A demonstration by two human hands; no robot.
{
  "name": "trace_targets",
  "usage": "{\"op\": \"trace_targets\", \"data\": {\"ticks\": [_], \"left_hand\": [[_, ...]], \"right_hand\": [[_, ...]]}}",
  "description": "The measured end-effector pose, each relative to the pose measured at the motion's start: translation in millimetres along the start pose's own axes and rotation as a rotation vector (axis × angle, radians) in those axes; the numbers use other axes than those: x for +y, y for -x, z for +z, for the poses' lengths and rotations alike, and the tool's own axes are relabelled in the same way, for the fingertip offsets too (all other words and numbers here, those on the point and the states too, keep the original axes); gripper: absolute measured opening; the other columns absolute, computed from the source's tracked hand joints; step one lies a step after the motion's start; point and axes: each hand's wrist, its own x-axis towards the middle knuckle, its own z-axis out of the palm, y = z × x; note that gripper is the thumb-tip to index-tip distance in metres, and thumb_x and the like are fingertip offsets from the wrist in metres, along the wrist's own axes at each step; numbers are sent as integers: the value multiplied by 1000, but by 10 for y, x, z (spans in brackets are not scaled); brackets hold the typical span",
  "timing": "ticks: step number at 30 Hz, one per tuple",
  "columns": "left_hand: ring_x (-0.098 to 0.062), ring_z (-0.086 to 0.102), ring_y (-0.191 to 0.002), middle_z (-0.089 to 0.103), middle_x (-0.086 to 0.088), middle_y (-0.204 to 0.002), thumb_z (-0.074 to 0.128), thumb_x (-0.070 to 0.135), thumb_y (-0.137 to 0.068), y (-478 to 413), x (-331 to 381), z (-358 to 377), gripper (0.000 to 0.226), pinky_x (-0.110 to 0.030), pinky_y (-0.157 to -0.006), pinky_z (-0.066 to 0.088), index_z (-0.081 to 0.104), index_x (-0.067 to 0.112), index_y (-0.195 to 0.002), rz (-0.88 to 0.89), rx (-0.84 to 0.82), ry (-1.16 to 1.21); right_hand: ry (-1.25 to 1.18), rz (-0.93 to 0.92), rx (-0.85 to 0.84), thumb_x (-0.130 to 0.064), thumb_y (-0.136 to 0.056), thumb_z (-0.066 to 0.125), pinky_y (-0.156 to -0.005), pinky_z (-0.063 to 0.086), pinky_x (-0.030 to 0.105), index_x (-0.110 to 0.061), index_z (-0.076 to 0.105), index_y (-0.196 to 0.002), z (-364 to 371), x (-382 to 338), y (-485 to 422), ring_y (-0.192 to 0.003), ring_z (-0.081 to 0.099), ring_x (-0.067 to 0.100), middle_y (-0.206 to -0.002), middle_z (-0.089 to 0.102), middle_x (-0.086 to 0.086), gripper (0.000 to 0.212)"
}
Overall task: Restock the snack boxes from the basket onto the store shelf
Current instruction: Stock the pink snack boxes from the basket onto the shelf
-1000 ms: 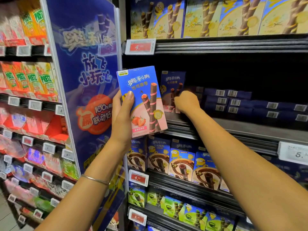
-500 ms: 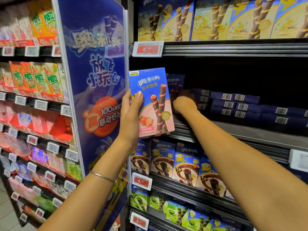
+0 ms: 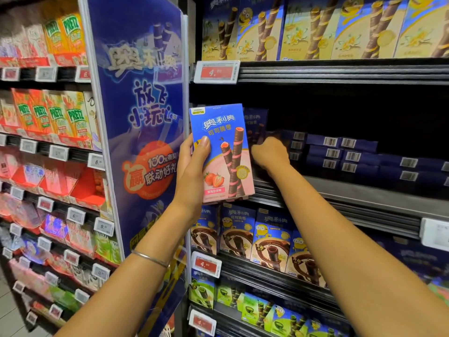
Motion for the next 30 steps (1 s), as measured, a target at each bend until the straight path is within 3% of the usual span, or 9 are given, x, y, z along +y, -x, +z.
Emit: {"op": "trace_targets", "data": {"ticks": [4,7,10,12,16,19,22,26,30], "left_hand": [[-30,72,-109,68,-17,-133,56,45,-95,10,-12,28,66,-42,-88,61,47,3,-145,-6,3,3],[-28,73,-107,69,-16,-132,56,44,-95,20,-10,59,65,-39,-85,62,46,4,-146,-9,-4,3],[-31,73,-109,70,-16,-131,57,42,-96,29,-10,105,64,-42,-86,62,45,3,-145,2,-14,-9],[-34,71,-113,69,-17,-132,57,40,-96,41,-6,139,63,-46,-91,61,46,1,-144,11,-10,-25],[-31,73,-109,68,-17,-132,56,47,-95,82,10,196,68,-49,-91,61,46,2,-144,-4,-3,-63],[-40,70,-115,69,-17,-132,41,67,-94,123,34,209,78,-63,-100,55,51,8,-144,-84,-48,-90],[-38,74,-110,75,-12,-124,26,77,-95,163,58,222,83,-65,-98,55,60,15,-139,-147,-73,-111],[-33,76,-107,77,-9,-120,31,73,-92,165,54,243,79,-54,-93,61,62,15,-138,-153,-31,-128],[-13,79,-84,81,2,-102,41,50,-108,120,-35,214,36,-26,-62,62,61,20,-114,-57,61,-260]], "right_hand": [[-432,-110,64,-39,-99,61,-87,55,40,-15,62,-112,-210,-24,384,-105,65,24,-116,68,6,27],[-629,-202,-55,-42,-103,55,-90,58,38,-24,66,-107,-382,-1,767,-108,67,15,-116,70,-2,21],[-727,-227,-184,-47,-102,55,-78,63,33,-18,67,-112,-518,7,1069,-99,73,12,-108,76,-1,34],[-727,-264,-203,-46,-98,62,-71,63,29,-16,68,-110,-563,4,1208,-92,75,11,-103,77,-1,33],[-551,-335,-95,-40,-92,73,-84,61,37,-17,69,-113,-604,31,1306,-97,72,11,-106,73,-1,31],[-557,-323,-89,-37,-91,74,-82,62,44,-16,69,-110,-648,47,1325,-94,72,14,-105,72,3,29],[-555,-324,-86,-35,-91,74,-79,63,46,-14,69,-109,-667,68,1333,-92,74,15,-103,72,5,28],[-639,-278,-135,-29,-93,74,-77,63,50,-10,69,-111,-704,112,1331,-93,75,21,-105,73,8,27],[-680,-269,-149,-27,-93,73,-68,65,40,-9,67,-111,-762,181,1302,-88,77,15,-100,75,3,26]]}}
